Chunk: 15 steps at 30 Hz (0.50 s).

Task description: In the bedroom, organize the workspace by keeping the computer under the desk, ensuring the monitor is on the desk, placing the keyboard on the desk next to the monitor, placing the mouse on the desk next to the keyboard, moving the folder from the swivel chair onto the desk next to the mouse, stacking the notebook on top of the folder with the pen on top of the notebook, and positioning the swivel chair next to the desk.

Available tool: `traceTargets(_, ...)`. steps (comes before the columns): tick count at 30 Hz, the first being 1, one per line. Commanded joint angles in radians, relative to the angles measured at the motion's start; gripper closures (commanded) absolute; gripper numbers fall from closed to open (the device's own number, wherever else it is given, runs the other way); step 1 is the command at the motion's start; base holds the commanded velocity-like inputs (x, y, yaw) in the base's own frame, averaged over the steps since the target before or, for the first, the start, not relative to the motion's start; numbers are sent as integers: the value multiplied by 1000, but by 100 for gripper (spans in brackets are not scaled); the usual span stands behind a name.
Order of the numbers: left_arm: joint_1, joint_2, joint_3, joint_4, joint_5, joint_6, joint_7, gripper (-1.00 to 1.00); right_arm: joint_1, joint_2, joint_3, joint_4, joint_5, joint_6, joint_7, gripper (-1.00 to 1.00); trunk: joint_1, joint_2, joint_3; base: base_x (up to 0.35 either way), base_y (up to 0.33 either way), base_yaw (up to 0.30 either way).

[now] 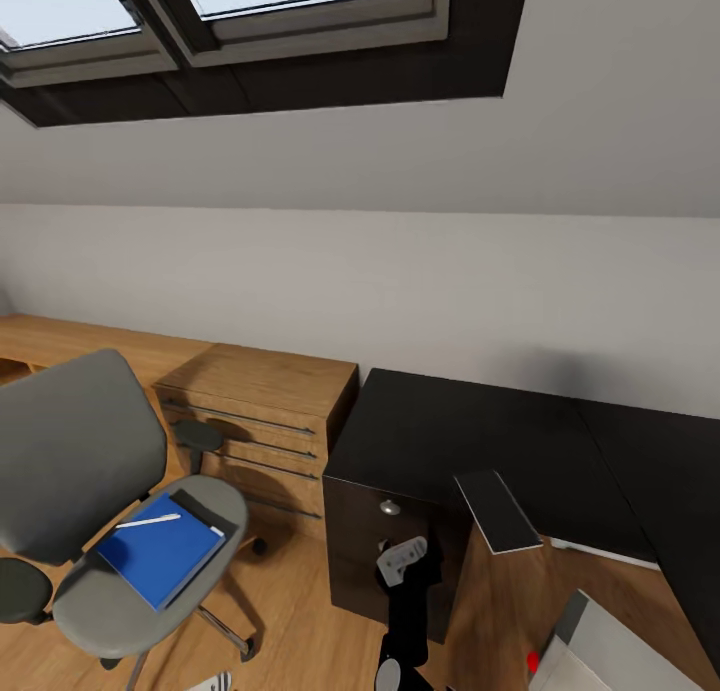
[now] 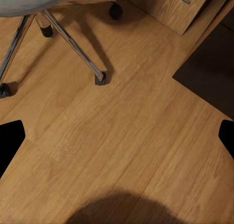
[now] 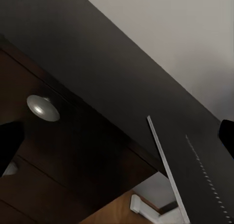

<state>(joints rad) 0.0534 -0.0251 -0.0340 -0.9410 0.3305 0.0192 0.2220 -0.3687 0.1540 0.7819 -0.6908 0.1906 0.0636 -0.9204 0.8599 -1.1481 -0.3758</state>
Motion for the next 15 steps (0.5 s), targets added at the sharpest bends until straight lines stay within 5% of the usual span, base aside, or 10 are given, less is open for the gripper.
traceTargets(1, 0, 1, -3, -2, 9, 2, 7, -100, -1, 0, 2, 1, 4, 6, 1, -100, 0, -1, -1, 0, 0, 2)
traceTargets(8, 0, 1, -3, -2, 9, 2, 7, -100, -1, -3, -1, 1, 0, -11, 24, -100, 0, -1, -1, 0, 0, 0)
traceTargets(15, 0, 1, -3, -2, 9, 2, 7, -100, -1, -26, 1, 2, -4, -112, 26, -100, 0, -1, -1, 0, 0, 0)
